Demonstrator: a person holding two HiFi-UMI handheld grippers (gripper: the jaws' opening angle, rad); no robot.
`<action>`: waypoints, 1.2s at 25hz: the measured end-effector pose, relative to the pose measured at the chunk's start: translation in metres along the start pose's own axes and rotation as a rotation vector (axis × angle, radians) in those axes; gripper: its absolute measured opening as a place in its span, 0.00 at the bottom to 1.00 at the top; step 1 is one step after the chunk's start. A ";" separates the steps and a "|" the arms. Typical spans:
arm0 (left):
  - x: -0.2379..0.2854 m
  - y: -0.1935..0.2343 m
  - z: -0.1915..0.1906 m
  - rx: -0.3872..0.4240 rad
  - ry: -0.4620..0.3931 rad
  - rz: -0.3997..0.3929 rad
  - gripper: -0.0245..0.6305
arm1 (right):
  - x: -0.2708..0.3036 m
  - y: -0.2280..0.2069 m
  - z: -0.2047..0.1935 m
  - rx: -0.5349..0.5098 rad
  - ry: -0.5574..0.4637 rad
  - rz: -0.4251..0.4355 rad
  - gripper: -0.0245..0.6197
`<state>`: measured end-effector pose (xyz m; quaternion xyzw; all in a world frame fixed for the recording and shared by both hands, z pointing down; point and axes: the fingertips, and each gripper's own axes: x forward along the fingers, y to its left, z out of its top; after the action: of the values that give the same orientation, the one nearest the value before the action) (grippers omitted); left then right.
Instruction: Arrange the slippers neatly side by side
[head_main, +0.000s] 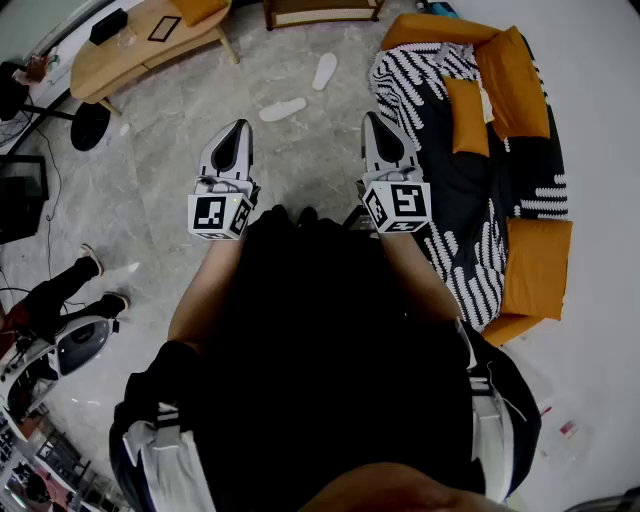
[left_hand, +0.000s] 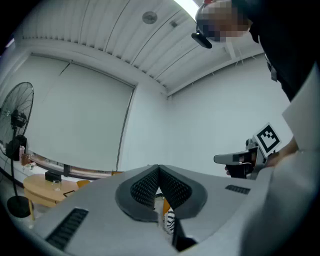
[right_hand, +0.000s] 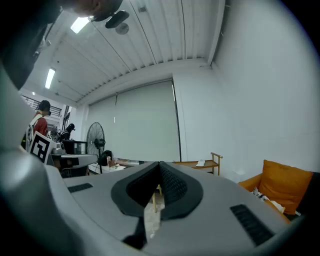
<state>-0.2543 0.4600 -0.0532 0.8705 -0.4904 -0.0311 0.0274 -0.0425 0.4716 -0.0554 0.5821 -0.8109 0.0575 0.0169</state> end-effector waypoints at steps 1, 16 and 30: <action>0.002 -0.001 -0.002 0.000 0.008 -0.003 0.06 | 0.000 -0.001 -0.001 0.002 0.001 0.001 0.09; 0.014 -0.001 -0.007 -0.005 0.034 -0.035 0.06 | 0.006 -0.001 -0.006 0.073 -0.012 0.039 0.09; 0.019 -0.006 -0.012 -0.014 0.066 -0.071 0.06 | 0.007 0.001 -0.010 0.075 0.008 0.058 0.09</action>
<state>-0.2388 0.4472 -0.0422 0.8878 -0.4576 -0.0064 0.0484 -0.0457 0.4665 -0.0449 0.5585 -0.8246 0.0906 -0.0034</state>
